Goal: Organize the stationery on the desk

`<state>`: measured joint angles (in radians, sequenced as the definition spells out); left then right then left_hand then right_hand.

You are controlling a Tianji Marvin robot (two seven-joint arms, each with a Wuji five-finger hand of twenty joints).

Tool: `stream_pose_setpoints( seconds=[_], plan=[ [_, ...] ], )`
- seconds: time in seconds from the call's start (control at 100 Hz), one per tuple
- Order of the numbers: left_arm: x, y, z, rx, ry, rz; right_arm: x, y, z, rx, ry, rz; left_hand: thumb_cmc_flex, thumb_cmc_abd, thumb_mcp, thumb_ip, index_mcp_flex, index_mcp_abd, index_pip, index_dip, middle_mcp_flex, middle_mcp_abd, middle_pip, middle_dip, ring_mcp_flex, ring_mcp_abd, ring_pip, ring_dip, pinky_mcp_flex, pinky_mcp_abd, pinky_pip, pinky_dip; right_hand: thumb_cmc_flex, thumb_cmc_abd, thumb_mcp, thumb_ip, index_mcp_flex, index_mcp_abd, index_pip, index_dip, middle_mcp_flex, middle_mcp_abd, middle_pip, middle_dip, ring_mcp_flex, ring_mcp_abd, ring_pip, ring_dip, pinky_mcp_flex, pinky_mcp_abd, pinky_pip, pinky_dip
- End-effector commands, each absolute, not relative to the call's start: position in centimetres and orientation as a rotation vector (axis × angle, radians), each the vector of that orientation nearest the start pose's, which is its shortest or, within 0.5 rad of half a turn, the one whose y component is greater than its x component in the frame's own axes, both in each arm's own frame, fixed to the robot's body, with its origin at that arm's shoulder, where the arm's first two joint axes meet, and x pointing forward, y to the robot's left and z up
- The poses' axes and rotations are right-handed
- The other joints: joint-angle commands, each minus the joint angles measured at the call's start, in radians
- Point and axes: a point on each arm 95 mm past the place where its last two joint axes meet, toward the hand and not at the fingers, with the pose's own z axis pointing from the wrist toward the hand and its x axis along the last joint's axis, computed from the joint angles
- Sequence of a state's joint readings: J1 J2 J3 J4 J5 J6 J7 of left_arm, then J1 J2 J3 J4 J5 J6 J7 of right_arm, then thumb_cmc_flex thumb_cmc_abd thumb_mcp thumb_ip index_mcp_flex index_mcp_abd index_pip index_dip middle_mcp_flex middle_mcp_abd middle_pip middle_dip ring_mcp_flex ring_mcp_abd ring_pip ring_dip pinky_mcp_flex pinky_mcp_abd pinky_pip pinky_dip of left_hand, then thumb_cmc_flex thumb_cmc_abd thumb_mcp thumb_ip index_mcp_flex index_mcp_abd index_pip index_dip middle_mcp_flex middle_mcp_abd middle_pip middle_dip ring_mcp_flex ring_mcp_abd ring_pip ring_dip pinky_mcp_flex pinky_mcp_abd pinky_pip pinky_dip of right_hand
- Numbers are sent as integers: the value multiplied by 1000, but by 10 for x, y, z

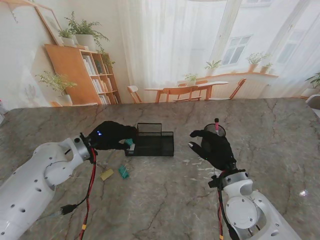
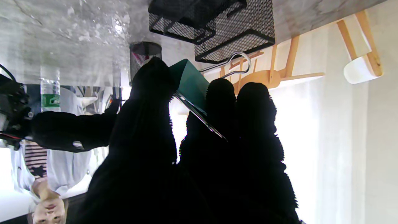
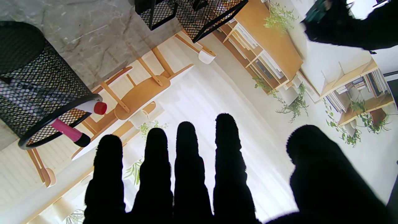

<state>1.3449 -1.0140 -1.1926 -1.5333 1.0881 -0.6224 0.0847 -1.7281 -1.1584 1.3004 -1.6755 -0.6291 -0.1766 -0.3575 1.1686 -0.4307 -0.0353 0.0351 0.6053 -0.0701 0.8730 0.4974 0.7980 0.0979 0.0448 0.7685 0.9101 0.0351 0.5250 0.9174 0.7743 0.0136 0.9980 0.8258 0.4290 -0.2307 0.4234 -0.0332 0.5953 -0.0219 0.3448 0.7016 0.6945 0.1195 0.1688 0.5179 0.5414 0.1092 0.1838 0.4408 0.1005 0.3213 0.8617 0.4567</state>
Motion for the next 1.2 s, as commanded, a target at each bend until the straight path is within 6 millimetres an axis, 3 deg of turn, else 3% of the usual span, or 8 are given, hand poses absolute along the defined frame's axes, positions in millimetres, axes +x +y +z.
stream_pose_setpoints(
  seconds=[0.0,0.29,0.59,0.93,1.19],
  plan=[
    [444,-22,-245,-519,1802,-1826,360,-6,-310,1399,929,1977,122,70,130,-70,9,-1,17,-8,194,-108,166,74,17,-14,29,13,23,-94,-12,38,3,28,-13,-4,18,-6,7,19,2,-1,14,14,3,-10,-1,7,-10,-15,14,21],
    [494,-52,-256,-595,1819,-1867,360,-8,-310,1404,904,1974,122,71,136,-69,3,0,22,-10,185,-106,168,78,7,-10,31,17,15,-94,-22,43,4,29,-14,-4,17,-10,6,18,1,-1,13,14,4,-11,0,7,-10,-15,14,21],
    [533,-69,-269,-621,1883,-1872,361,-12,-310,1409,890,1964,122,76,155,-66,-15,5,38,-7,163,-103,175,91,-29,0,41,34,-19,-87,-50,52,3,31,-15,-4,19,-8,6,18,4,-2,14,14,4,-10,0,7,-10,-16,14,20],
    [559,-80,-280,-584,1984,-1840,362,-13,-310,1416,885,1955,122,78,194,-79,-49,-21,68,10,107,-124,196,125,-99,-2,53,41,-86,-76,-124,91,2,37,-17,-4,22,-8,7,17,6,1,13,13,5,-9,-1,8,-10,-16,13,20],
    [568,-79,-287,-581,2028,-1799,362,-14,-310,1420,877,1950,122,77,212,-91,-53,-37,51,15,61,-126,191,129,-134,-10,30,37,-130,-60,-177,112,3,42,-20,-4,24,-9,7,15,6,1,13,12,5,-9,-3,8,-12,-16,11,19]
  ],
)
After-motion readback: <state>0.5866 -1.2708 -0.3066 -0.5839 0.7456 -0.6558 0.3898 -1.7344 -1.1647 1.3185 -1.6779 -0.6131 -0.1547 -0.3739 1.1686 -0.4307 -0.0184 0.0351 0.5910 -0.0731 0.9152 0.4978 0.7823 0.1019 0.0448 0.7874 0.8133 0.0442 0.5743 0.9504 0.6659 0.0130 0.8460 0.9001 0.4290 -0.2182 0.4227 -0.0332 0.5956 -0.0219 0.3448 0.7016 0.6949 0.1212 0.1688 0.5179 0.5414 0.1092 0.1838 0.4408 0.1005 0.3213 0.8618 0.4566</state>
